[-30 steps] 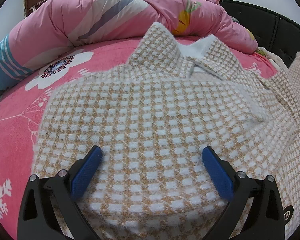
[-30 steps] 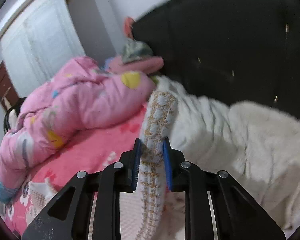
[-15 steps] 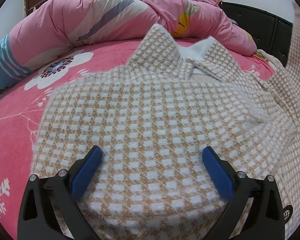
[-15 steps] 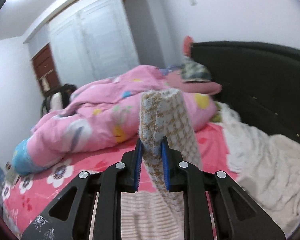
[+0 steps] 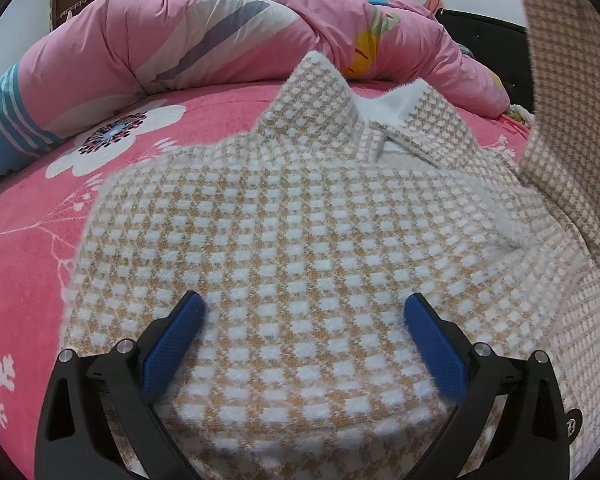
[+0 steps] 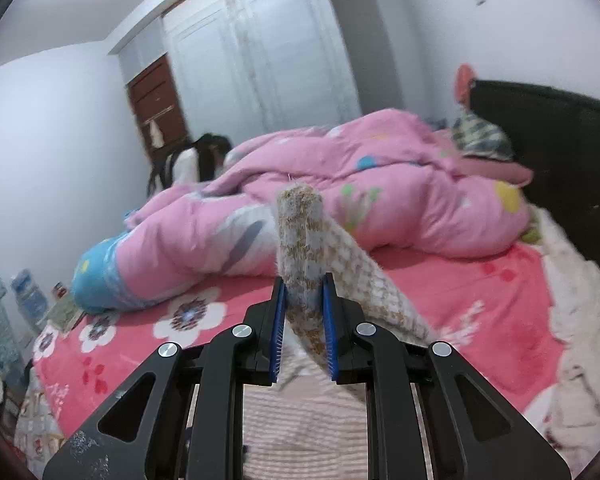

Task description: Fold large clothes

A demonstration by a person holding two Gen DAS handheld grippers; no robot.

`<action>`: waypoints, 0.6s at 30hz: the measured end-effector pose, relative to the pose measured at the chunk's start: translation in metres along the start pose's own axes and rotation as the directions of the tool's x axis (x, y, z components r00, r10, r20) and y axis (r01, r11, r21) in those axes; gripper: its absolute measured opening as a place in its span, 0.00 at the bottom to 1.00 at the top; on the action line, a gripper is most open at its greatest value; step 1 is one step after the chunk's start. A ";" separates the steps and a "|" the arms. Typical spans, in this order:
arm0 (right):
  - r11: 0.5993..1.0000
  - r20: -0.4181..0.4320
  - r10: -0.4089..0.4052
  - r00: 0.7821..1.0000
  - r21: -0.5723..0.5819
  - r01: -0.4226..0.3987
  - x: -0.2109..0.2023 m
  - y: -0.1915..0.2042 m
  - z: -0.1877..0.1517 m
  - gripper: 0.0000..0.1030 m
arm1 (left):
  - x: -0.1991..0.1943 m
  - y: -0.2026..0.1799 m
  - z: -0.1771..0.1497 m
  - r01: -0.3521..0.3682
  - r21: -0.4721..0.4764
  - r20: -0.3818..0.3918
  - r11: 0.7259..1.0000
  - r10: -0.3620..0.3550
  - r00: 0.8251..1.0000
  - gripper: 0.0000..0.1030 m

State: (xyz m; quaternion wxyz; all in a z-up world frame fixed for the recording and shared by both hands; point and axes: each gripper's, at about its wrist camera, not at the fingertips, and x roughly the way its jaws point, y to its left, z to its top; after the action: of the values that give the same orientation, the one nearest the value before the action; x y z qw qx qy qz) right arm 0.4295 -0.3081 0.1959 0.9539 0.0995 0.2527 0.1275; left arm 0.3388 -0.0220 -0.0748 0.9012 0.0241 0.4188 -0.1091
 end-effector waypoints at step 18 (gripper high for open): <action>0.995 -0.283 0.096 0.954 -0.006 -0.102 0.098 0.081 -0.083 0.14 | 0.016 -0.008 0.015 0.022 -0.019 0.018 1.000 -0.022 1.000 0.96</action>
State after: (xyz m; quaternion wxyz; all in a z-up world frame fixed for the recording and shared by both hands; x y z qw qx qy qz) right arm 0.4544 -0.1925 0.1012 0.9015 0.0831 0.3796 0.1906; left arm 0.3586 -0.0349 -0.0767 0.9038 0.0098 0.4120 -0.1153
